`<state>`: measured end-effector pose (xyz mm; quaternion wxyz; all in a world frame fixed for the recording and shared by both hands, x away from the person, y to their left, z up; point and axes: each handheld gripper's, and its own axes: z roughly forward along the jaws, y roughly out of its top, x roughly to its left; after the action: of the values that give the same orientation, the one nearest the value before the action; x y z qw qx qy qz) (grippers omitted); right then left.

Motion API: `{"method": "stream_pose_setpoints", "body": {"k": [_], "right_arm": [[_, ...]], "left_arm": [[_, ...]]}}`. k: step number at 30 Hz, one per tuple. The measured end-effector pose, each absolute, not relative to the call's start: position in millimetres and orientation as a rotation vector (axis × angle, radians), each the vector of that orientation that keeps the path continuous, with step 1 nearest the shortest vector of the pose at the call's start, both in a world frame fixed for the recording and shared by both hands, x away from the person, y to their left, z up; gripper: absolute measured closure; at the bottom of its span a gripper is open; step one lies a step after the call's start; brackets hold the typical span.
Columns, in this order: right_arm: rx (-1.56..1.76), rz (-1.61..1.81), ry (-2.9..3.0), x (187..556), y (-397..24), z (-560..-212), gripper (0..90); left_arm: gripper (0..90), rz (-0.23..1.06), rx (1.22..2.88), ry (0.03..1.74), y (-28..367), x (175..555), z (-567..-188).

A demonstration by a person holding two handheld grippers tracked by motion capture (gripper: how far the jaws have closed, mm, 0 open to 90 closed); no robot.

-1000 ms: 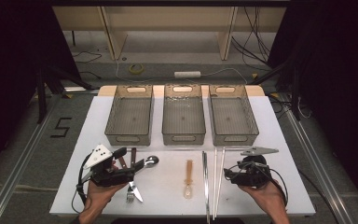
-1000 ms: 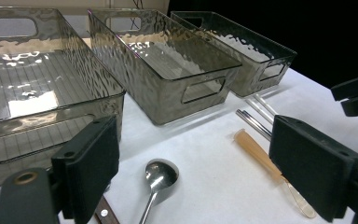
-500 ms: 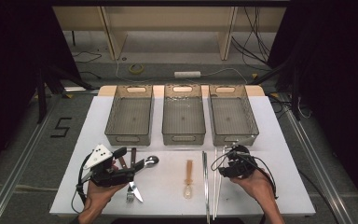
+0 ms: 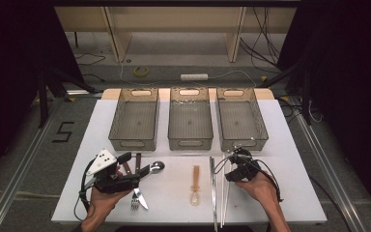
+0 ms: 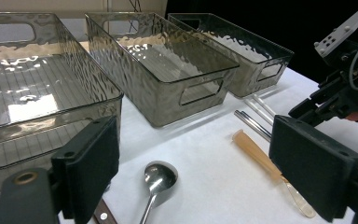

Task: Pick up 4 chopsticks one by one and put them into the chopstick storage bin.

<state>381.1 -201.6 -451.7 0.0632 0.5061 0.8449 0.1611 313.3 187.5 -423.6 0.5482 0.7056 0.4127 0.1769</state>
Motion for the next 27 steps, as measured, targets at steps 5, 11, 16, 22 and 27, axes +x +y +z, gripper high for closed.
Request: {"method": "stream_pose_setpoints", "body": {"k": [5, 11, 16, 22, 27], "right_arm": [[1.539, 0.473, 2.559, 384, -200, -455, 59.5], [1.538, 0.438, 2.566, 385, -196, -457, 60.6], [1.516, 0.415, 2.570, 385, -193, -458, 61.1], [1.492, 0.391, 2.580, 385, -191, -459, 61.7], [1.489, 0.379, 2.586, 385, -191, -458, 62.1]], "left_arm": [[15.5, 0.419, 1.670, 0.977, 188, 313, -423], [15.5, 0.420, 1.670, 0.978, 188, 313, -423], [15.5, 0.420, 1.670, 0.978, 188, 313, -423], [15.5, 0.422, 1.671, 0.976, 189, 313, -423], [15.5, 0.424, 1.672, 0.975, 189, 313, -423]]}}
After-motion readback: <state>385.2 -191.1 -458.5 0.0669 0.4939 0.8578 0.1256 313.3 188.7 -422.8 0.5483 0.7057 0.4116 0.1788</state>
